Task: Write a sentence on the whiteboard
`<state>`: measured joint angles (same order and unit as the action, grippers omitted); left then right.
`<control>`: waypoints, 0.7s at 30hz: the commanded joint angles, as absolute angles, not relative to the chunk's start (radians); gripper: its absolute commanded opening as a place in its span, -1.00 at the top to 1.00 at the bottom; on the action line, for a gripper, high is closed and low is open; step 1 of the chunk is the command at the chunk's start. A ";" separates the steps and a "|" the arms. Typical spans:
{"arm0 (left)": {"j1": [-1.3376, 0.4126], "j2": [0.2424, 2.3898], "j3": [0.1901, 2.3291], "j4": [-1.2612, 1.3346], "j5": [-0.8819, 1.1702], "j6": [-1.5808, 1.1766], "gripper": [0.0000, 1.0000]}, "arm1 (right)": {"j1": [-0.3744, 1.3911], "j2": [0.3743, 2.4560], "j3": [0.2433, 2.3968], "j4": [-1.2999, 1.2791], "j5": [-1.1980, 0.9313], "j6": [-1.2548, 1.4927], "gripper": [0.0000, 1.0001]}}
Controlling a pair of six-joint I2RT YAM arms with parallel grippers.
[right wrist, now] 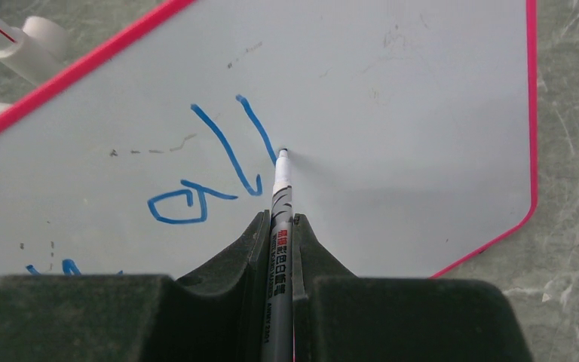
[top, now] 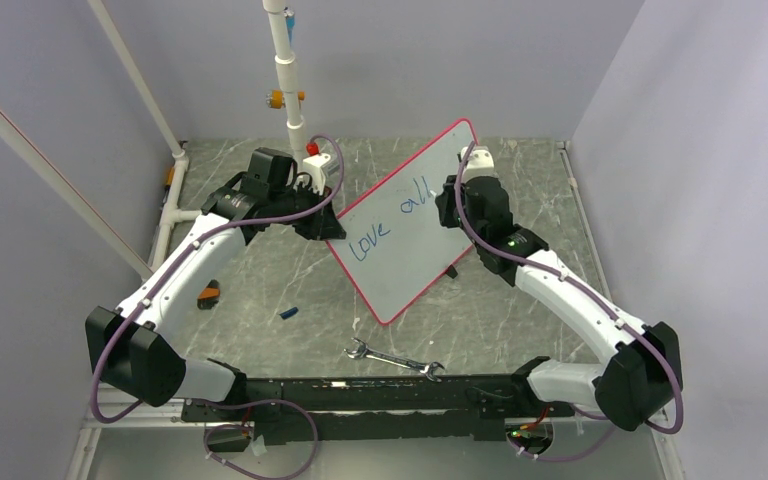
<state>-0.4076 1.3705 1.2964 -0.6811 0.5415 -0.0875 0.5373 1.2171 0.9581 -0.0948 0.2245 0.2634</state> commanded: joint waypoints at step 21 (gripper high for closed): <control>-0.405 1.396 1.284 -0.760 0.227 0.052 1.00 | 0.537 1.047 0.982 -0.169 0.204 0.270 1.00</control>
